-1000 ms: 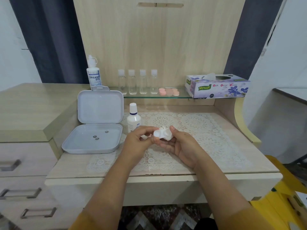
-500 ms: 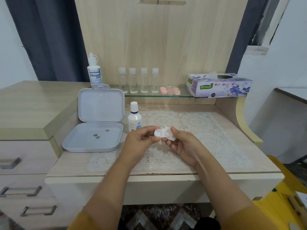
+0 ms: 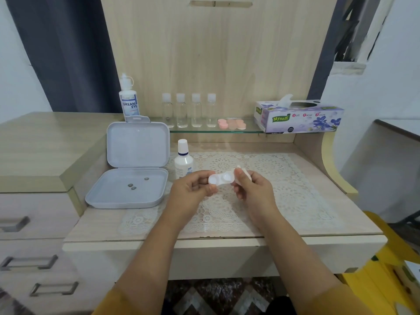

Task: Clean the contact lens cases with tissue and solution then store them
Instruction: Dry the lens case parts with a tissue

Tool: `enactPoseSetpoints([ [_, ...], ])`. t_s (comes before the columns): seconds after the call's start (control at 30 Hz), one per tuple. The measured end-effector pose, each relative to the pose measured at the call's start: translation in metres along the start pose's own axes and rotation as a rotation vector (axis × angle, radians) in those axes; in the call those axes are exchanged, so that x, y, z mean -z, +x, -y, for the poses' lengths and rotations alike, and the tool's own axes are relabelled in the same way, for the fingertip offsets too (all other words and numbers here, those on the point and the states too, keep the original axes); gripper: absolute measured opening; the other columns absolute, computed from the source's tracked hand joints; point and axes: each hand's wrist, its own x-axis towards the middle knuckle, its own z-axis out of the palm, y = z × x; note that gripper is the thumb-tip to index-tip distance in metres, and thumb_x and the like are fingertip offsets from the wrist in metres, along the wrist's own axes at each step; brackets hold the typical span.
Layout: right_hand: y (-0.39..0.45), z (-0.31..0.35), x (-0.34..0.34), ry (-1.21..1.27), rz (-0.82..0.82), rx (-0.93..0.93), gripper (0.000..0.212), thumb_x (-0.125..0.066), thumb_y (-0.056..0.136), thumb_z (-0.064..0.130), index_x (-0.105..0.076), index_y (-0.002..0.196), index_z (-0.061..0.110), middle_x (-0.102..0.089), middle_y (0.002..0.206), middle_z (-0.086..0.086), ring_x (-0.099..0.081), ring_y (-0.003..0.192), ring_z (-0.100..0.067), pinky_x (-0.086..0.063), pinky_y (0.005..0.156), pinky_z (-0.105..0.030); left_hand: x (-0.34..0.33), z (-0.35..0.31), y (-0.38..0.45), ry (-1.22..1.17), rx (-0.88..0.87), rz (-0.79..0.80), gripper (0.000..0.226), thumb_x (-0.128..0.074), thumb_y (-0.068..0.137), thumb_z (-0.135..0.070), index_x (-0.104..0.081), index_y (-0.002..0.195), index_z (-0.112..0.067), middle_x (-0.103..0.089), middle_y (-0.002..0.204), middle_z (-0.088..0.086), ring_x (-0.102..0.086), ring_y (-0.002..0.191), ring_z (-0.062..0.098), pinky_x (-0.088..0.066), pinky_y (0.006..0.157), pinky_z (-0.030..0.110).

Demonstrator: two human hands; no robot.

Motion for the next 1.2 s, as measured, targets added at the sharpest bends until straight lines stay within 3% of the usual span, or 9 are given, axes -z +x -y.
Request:
enactPoseSetpoints([
  [0.1,0.0,-0.001,0.002,0.075,-0.111,0.009,0.018,-0.061,0.094,0.023,-0.065,0.081,0.011,-0.065,0.078,-0.008,-0.056,0.065,-0.015,-0.048,0.064,-0.026,0.001,0.002,0.001,0.034,0.012,-0.014,0.026,-0.066,0.083,0.006,-0.068,0.101,-0.014,-0.07,0.087,0.006,-0.069,0.074,0.009,-0.054,0.07,0.018],
  [0.2,-0.003,0.0,0.0,0.008,-0.054,0.033,0.022,-0.061,0.092,0.019,-0.068,0.073,0.01,-0.069,0.084,-0.009,-0.059,0.066,-0.019,-0.049,0.064,-0.029,0.001,0.004,0.001,0.059,0.026,-0.003,0.027,-0.065,0.084,0.004,-0.067,0.099,-0.018,-0.069,0.087,0.006,-0.068,0.074,0.009,-0.055,0.074,0.022],
  [0.3,-0.003,-0.001,-0.003,-0.195,-0.039,0.084,0.007,-0.066,0.085,0.011,-0.072,0.081,0.013,-0.071,0.09,0.0,-0.063,0.068,-0.015,-0.053,0.065,-0.025,0.001,0.006,0.002,0.032,0.045,-0.009,0.027,-0.063,0.086,0.006,-0.066,0.106,-0.012,-0.07,0.092,0.012,-0.071,0.078,0.014,-0.057,0.074,0.025],
  [0.43,-0.001,-0.008,-0.004,-0.351,0.026,0.06,0.024,-0.07,0.079,0.014,-0.071,0.102,0.022,-0.07,0.096,0.005,-0.067,0.092,-0.012,-0.056,0.081,-0.031,0.002,0.007,0.002,0.049,0.036,0.032,0.029,-0.06,0.086,0.01,-0.065,0.105,-0.012,-0.07,0.093,0.015,-0.072,0.079,0.02,-0.057,0.078,0.032],
  [0.73,-0.007,-0.007,-0.005,-0.472,-0.037,0.142,0.011,-0.069,0.079,0.008,-0.071,0.082,0.019,-0.069,0.075,0.005,-0.06,0.062,0.002,-0.045,0.055,-0.009,0.001,0.005,0.0,0.039,0.074,0.083,0.028,-0.068,0.08,0.007,-0.065,0.103,-0.009,-0.071,0.091,0.015,-0.071,0.08,0.022,-0.058,0.075,0.028],
  [0.87,-0.009,-0.008,-0.006,-0.467,-0.092,0.206,0.011,-0.069,0.081,0.01,-0.071,0.083,0.02,-0.068,0.075,0.009,-0.059,0.063,0.005,-0.044,0.057,-0.008,-0.001,0.004,0.001,0.03,0.096,0.042,0.022,-0.065,0.084,0.006,-0.064,0.102,-0.007,-0.072,0.088,0.016,-0.072,0.078,0.023,-0.059,0.072,0.027],
  [1.0,-0.008,-0.002,-0.003,-0.207,-0.252,0.263,0.007,-0.069,0.087,0.014,-0.07,0.093,0.019,-0.07,0.087,0.006,-0.064,0.071,0.003,-0.047,0.061,-0.009,-0.001,0.004,0.001,0.022,0.106,0.034,0.016,-0.064,0.086,0.003,-0.064,0.099,-0.005,-0.073,0.083,0.013,-0.073,0.076,0.022,-0.059,0.071,0.027],
  [1.07,-0.006,-0.002,-0.003,-0.219,-0.2,0.267,0.011,-0.065,0.091,0.016,-0.069,0.1,0.022,-0.069,0.097,0.01,-0.063,0.086,0.007,-0.048,0.069,-0.007,0.0,0.004,0.001,0.025,0.103,0.041,0.014,-0.064,0.086,0.002,-0.064,0.099,-0.004,-0.073,0.083,0.015,-0.073,0.077,0.024,-0.059,0.071,0.028],
  [1.2,-0.009,-0.007,-0.008,-0.481,0.136,0.298,0.029,-0.057,0.095,0.016,-0.065,0.12,0.028,-0.061,0.116,0.023,-0.05,0.112,0.016,-0.038,0.089,-0.001,0.001,0.004,0.003,0.0,0.093,-0.021,0.012,-0.063,0.088,-0.001,-0.062,0.1,-0.001,-0.071,0.082,0.019,-0.071,0.071,0.019,-0.058,0.069,0.025],
])
